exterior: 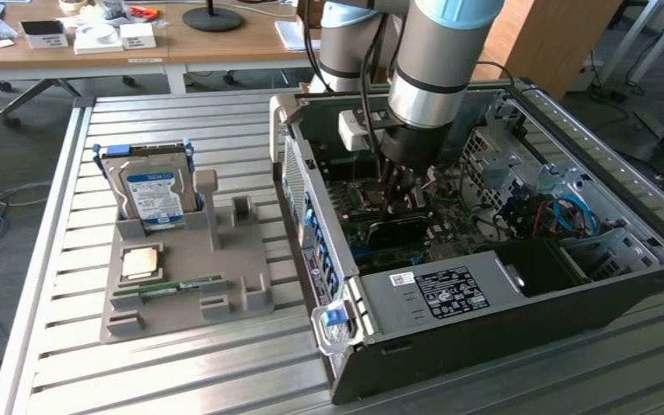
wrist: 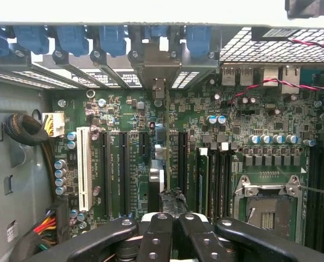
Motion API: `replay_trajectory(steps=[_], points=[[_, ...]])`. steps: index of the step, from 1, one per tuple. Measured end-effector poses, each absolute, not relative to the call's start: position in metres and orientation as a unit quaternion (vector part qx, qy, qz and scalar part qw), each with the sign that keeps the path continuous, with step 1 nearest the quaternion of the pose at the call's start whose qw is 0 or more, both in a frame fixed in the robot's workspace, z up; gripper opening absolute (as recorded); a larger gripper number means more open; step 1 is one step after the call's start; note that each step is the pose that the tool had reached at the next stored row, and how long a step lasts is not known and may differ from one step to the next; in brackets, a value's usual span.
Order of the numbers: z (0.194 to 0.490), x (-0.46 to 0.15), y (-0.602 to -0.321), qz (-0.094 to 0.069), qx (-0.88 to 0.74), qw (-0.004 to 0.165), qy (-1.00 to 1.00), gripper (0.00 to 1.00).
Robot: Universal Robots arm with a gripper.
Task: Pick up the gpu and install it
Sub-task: 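Press down on the gpu until it lock into place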
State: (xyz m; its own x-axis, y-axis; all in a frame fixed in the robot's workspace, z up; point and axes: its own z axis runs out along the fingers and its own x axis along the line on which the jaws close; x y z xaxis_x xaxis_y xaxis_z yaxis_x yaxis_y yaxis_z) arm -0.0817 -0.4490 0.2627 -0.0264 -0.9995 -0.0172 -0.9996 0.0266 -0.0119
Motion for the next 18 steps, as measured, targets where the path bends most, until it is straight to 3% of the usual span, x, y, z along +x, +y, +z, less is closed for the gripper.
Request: replay_trajectory(steps=[18], points=[[0.2625, -0.0828, -0.4503, 0.002, -0.698, 0.010, 0.716, 0.11]])
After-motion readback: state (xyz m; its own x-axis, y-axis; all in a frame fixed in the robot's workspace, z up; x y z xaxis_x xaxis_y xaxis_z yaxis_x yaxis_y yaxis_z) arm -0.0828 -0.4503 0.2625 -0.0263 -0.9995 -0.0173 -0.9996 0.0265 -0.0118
